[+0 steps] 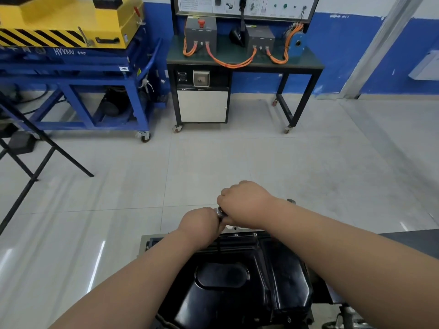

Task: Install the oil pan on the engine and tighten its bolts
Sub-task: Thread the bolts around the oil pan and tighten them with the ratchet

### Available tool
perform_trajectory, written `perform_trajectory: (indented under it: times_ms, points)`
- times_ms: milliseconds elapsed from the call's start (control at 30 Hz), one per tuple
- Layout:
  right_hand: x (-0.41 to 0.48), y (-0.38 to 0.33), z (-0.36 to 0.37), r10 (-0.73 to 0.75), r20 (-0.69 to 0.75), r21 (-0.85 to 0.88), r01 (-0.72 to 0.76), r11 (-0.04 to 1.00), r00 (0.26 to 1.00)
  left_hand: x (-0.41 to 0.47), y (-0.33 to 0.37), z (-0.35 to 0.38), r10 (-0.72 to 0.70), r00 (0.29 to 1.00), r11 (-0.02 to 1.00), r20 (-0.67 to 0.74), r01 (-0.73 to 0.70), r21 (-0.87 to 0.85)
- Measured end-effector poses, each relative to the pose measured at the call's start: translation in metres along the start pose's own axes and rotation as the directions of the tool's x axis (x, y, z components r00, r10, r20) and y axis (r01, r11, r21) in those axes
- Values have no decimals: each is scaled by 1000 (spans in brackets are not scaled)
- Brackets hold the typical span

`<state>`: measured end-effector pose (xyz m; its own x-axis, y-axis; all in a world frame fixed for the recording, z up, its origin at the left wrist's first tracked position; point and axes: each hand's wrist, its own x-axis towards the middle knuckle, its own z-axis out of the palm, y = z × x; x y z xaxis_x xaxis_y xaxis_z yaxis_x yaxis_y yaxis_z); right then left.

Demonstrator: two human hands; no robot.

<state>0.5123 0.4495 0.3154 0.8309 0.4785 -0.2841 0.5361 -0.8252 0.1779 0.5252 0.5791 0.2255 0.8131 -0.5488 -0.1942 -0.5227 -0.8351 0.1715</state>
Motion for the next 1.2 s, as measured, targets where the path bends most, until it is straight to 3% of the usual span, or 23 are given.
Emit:
perform_trajectory:
  times_ms: [100,233,333,500,633,733,800,867,967,1067,1200]
  points:
    - [-4,11,-2,-77,-6,-49,77,996,997,1,2,1,64,997,998,-35,-63,14]
    - [-3,-3,-2,-1,7,0,1,1000,1000,0,5,-2,-97,994,995,43,99,-23]
    - [0,-7,-2,86,103,54,-92,994,991,1,3,-3,-104,992,994,75,105,-16]
    - [2,5,-6,-96,20,-30,97,995,995,3,3,0,39,998,992,46,-44,115]
    - [1,-1,-3,60,-14,27,-60,998,998,1,0,-2,-95,995,994,20,96,-48]
    - [2,-7,-1,201,107,75,-209,975,974,-1,1,-4,-146,986,980,80,155,-123]
    - [-1,-5,-1,129,89,66,-136,989,988,-2,3,0,-75,995,995,62,79,-65]
    - [-6,3,-2,-31,12,2,31,1000,999,-3,5,4,11,1000,1000,17,-11,12]
    - [-13,8,-2,-99,-59,-25,98,995,993,-5,6,7,16,999,999,-40,-14,42]
    - [-10,-4,2,-15,-64,-12,15,1000,998,-6,8,4,-102,995,995,-9,102,-19]
    - [-6,-13,4,145,63,92,-151,984,987,-5,9,1,-165,983,981,83,172,-87]
